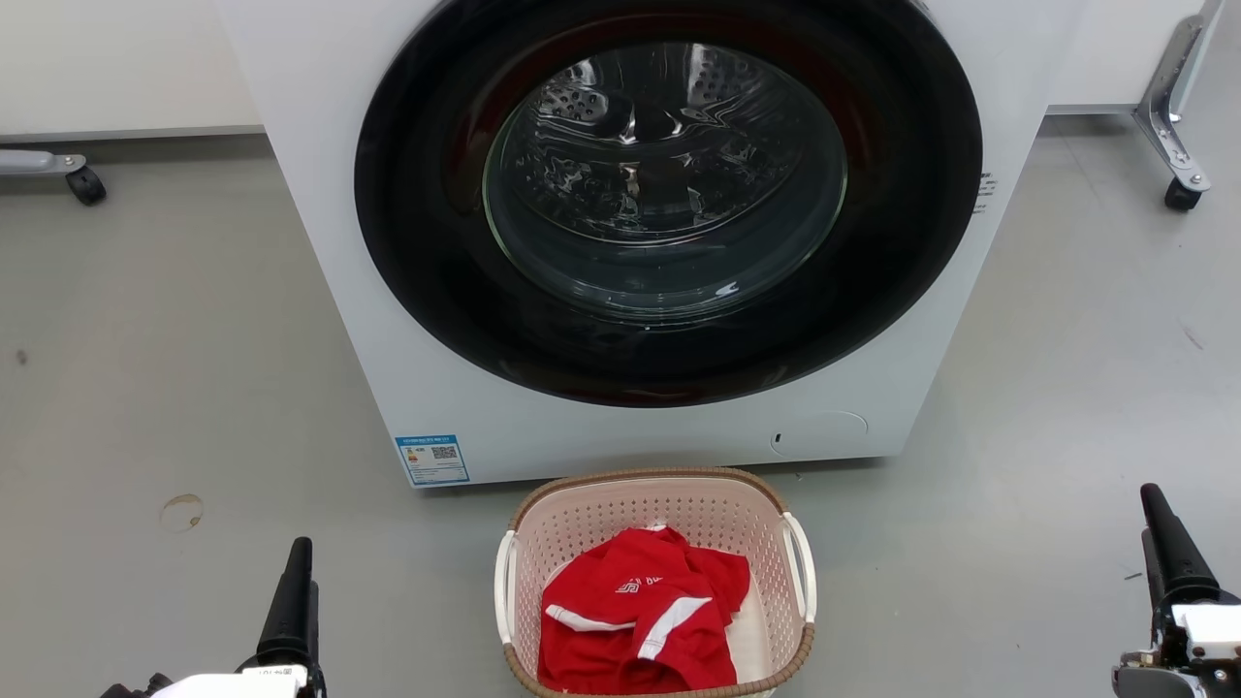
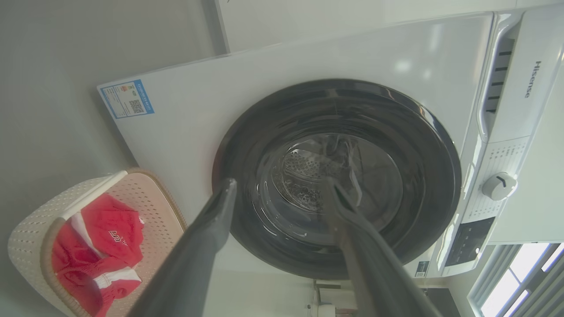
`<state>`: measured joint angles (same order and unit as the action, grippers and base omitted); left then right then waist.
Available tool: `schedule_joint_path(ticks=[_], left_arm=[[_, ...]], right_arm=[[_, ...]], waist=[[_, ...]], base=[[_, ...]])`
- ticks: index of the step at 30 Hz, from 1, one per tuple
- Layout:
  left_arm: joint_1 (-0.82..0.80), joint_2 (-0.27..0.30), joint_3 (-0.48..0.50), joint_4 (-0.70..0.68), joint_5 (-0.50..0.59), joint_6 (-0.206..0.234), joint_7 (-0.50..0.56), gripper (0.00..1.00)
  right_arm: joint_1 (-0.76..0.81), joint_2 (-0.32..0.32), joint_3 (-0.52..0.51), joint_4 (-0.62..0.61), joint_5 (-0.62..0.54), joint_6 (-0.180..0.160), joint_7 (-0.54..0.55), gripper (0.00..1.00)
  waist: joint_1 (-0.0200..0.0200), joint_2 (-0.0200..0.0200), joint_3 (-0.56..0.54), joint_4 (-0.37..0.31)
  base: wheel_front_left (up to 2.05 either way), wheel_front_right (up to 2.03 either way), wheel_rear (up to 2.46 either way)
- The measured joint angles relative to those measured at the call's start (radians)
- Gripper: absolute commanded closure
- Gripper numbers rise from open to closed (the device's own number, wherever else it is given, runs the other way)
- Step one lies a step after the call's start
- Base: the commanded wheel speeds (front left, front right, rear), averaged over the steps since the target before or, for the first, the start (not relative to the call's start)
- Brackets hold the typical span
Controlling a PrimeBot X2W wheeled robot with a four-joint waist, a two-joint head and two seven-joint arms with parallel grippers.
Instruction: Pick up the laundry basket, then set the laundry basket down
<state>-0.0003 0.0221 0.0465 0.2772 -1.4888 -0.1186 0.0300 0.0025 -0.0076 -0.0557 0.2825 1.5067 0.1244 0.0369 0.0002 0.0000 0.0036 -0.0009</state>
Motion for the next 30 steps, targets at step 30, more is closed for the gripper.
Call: schedule_joint_path(ticks=[30], left_arm=[[0.012,0.01,-0.09,-0.042,0.567,0.079,-0.085,0.0]], right_arm=[[0.0,-0.021,0.045,-0.006,-0.509,0.0,-0.087,0.0]], waist=[[-0.0001,0.0,-0.001,0.0]], base=[[0.0,0.0,0.0]])
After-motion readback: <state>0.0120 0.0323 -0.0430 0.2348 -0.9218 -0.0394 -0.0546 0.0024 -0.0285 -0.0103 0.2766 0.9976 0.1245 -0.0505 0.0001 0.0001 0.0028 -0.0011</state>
